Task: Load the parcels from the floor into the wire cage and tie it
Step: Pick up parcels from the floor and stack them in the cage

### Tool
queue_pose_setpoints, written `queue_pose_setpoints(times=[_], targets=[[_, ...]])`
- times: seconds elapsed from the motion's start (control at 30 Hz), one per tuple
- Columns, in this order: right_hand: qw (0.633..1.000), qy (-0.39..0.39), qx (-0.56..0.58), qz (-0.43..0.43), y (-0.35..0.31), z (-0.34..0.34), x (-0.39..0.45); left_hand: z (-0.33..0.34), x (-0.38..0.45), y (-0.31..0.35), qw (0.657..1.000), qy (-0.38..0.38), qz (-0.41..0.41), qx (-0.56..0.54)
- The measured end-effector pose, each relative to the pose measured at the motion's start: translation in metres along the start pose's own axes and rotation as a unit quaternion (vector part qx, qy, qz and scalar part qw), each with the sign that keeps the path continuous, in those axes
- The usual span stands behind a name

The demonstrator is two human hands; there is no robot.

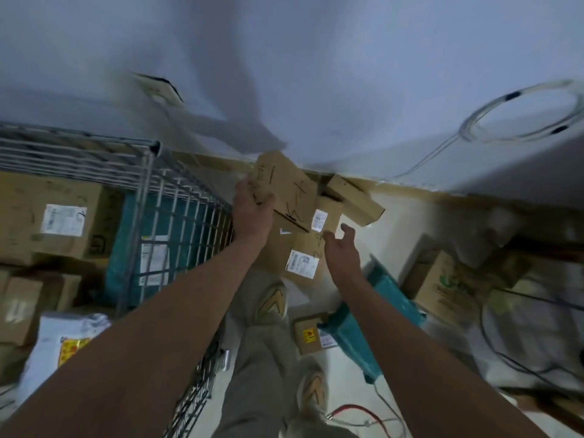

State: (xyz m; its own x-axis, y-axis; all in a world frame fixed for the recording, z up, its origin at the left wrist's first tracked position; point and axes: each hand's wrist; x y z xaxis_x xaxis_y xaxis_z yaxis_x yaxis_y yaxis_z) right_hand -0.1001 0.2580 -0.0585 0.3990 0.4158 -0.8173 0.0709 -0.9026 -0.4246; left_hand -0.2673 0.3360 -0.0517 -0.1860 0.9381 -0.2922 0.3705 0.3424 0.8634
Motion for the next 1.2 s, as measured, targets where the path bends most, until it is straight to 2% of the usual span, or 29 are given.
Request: queue_pose_setpoints(times=[0.17, 0.23, 0.3, 0.43, 0.5, 0.63, 0.7, 0.8, 0.9, 1.1, 1.2], targets=[[0.991, -0.084, 0.104, -0.018, -0.044, -0.046, -0.089, -0.059, -0.062, 0.098, 0.979, -0.012, -0.050, -0.196], [0.974, -0.135, 0.180, -0.005, -0.059, -0.057, -0.123, -0.093, -0.080, 0.125, 0.969, -0.028, -0.063, -0.239], [0.962, -0.172, 0.212, -0.030, -0.069, -0.065, -0.162, -0.127, -0.102, 0.147, 0.960, -0.049, -0.069, -0.267], [0.968, -0.144, 0.189, -0.085, -0.081, -0.061, -0.241, -0.196, -0.148, 0.174, 0.956, -0.080, -0.072, -0.273], [0.968, -0.154, 0.172, -0.094, -0.083, -0.053, -0.275, -0.234, -0.166, 0.173, 0.956, -0.085, -0.074, -0.272], [0.975, -0.174, 0.074, -0.118, -0.067, -0.024, -0.347, -0.332, -0.207, 0.156, 0.956, -0.120, -0.085, -0.254], [0.975, -0.177, 0.044, -0.127, -0.047, 0.002, -0.387, -0.385, -0.226, 0.144, 0.957, -0.144, -0.090, -0.234], [0.976, -0.169, 0.040, -0.132, -0.013, 0.056, -0.451, -0.462, -0.253, 0.118, 0.962, -0.168, -0.057, -0.206], [0.980, -0.161, 0.056, -0.103, 0.019, 0.128, -0.516, -0.545, -0.284, 0.076, 0.964, -0.178, -0.031, -0.195], [0.977, -0.199, -0.006, -0.083, 0.046, 0.291, -0.598, -0.710, -0.326, -0.032, 0.979, -0.107, -0.053, -0.168], [0.971, -0.227, -0.025, -0.070, 0.040, 0.356, -0.616, -0.764, -0.333, -0.065, 0.971, -0.063, -0.089, -0.212]])
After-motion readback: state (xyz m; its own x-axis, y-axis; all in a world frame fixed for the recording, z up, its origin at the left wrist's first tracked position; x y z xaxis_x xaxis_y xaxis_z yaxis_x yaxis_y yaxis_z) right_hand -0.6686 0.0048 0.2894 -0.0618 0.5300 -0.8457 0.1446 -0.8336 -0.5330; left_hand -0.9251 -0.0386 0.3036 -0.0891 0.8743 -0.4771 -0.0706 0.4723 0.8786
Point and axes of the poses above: each hand's wrist, its own x-axis towards the middle knuckle, its own z-axis out of the palm, y = z × x, and after that the axes turned 11 degrees about z, right-handed
